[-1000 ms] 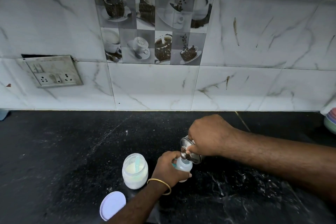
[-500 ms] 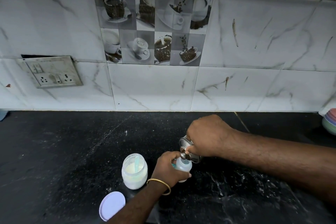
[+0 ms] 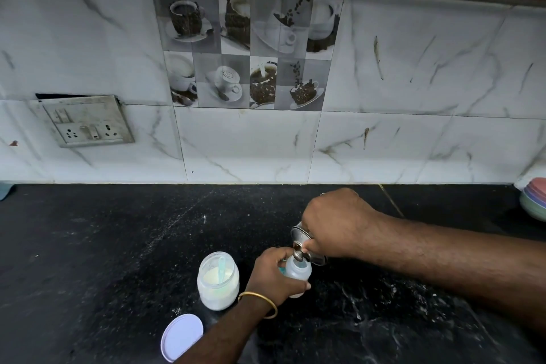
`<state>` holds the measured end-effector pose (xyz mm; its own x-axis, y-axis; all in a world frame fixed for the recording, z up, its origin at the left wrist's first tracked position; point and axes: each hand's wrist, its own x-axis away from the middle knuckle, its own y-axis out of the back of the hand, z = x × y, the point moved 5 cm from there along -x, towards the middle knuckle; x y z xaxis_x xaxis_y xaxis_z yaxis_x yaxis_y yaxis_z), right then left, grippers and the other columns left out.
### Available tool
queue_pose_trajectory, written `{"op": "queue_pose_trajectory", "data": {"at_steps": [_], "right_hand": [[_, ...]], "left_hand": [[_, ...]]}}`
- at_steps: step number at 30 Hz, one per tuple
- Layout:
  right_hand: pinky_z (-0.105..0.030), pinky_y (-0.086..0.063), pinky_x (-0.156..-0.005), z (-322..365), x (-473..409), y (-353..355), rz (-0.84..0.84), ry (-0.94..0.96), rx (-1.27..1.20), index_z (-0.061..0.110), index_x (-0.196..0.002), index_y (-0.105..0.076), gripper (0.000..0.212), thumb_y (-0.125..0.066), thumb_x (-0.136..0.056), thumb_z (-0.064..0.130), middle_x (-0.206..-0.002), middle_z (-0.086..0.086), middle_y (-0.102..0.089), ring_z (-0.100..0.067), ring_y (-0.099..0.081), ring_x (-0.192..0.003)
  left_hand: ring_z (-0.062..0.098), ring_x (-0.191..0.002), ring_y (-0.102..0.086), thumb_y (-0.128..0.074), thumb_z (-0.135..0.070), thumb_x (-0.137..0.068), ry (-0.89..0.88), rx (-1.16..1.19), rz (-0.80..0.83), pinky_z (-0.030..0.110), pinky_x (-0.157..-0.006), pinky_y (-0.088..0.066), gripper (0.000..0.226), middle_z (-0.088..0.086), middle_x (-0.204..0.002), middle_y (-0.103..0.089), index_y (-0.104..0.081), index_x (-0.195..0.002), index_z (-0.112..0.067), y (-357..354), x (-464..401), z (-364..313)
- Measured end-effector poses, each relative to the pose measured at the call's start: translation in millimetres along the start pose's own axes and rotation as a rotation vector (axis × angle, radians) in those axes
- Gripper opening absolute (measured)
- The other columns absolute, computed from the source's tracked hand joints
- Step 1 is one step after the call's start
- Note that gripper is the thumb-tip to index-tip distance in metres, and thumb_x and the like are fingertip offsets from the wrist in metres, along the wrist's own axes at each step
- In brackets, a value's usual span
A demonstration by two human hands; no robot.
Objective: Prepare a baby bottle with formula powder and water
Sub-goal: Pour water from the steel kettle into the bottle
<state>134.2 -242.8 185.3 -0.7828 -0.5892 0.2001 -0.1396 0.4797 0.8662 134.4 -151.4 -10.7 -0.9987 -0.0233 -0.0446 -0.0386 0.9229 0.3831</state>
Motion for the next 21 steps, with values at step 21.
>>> {"op": "queue_pose_trajectory", "data": {"at_steps": [21], "right_hand": [[-0.031,-0.041,-0.057,4.2,2.6,2.1,0.000,0.011,0.033,0.016,-0.088,-0.070,0.025,-0.057,-0.090,0.038,-0.078,0.001,-0.062,-0.022,-0.063,-0.073]], "left_hand": [[0.011,-0.091,-0.069,-0.088,-0.040,-0.036,0.013,0.005,-0.020,0.030,-0.084,-0.057,0.058,-0.005,-0.099,-0.068,-0.074,-0.093,-0.033,-0.8,-0.7,7.3]]}}
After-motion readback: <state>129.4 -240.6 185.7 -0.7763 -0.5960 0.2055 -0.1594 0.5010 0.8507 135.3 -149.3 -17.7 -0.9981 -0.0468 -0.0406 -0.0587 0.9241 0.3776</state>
